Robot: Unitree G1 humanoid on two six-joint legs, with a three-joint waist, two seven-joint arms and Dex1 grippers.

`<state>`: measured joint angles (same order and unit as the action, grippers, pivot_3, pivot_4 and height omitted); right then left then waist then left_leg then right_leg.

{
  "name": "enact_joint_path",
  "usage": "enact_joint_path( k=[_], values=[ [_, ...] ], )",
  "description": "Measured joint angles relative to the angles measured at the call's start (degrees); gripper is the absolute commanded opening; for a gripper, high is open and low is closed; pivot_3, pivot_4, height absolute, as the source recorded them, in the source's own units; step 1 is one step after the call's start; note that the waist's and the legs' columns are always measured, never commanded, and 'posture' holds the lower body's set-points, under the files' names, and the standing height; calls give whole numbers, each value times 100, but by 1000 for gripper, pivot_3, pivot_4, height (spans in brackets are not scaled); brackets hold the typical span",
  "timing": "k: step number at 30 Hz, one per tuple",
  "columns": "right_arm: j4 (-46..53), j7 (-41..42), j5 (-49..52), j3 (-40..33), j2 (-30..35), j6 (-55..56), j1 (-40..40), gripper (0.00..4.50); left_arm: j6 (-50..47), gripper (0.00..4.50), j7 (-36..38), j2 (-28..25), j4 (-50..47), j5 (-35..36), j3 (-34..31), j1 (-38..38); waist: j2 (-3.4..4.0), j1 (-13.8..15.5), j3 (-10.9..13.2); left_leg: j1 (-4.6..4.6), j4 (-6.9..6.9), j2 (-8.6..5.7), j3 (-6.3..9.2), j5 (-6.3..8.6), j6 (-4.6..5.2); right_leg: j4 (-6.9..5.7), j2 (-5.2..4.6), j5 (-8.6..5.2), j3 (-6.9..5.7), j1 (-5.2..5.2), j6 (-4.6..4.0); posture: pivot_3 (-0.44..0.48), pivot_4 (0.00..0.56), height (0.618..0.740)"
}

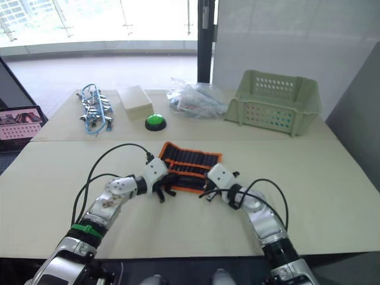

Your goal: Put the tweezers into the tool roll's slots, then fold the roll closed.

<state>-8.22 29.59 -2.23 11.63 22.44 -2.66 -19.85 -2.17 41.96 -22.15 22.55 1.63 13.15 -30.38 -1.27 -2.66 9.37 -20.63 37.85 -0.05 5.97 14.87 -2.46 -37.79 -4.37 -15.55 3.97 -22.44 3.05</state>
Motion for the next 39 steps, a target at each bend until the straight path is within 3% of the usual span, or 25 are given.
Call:
enact_joint_path(
  k=[6, 10, 14, 20, 26, 30, 34, 39],
  values=[
    [-83, -28, 51, -139, -140, 522, 18, 17, 46, 11, -23, 104, -160, 181, -213, 209, 0, -9, 0, 2, -3, 1, 0, 1, 1, 8, -1, 0, 0, 4, 0, 0, 150, 740],
    [279, 129, 426, -270, -377, 629, -5, 17, -309, 11, 228, 157, -872, 863, -614, 445, 0, 0, 1, -68, 3, 0, 3, 0, 0, -1, -4, 1, 1, -68, -1, 0, 150, 740],
    [574, 304, 582, -71, -687, 320, -118, 17, -736, 11, 420, 124, -1564, 1200, -705, 446, 1, 21, 0, -71, 3, -3, 4, 0, 0, -4, -6, 1, 1, -71, -2, 0, 150, 740],
    [237, 297, 445, 315, -974, -27, -157, 17, -1072, 11, 223, 188, -1143, 664, -180, 376, 1, 21, 1, -71, 3, -5, 3, 0, 0, 4, -4, 1, 0, -71, -2, 0, 150, 740],
    [-338, 293, 68, 377, -657, 5, -346, 17, -809, 11, -250, 359, -222, 62, 48, -209, 2, 38, 0, -56, 3, -6, 2, 0, 0, 7, -5, 1, -1, -55, -2, 0, 150, 740],
    [-328, 289, -157, 354, -181, 163, -332, 17, -809, 11, -300, 324, -177, 50, 19, -179, 1, 22, -2, -37, 2, -3, 3, 0, 0, 9, -3, 1, -2, -31, -1, 0, 150, 740],
    [-274, 260, -158, 279, -66, 143, -216, 17, -888, 11, -290, 267, -302, 182, -130, -9, 0, -8, -3, 25, -13, 2, 2, 2, 3, 23, 1, -2, -2, 29, 1, 0, 150, 740],
    [-258, 218, -149, 256, -122, 101, -224, 17, -1176, 11, -248, 256, -563, 414, -378, 164, 0, -8, -3, 26, -13, 1, 2, 2, 3, 23, 0, -2, -1, 29, 1, 0, 150, 740]
  ],
)
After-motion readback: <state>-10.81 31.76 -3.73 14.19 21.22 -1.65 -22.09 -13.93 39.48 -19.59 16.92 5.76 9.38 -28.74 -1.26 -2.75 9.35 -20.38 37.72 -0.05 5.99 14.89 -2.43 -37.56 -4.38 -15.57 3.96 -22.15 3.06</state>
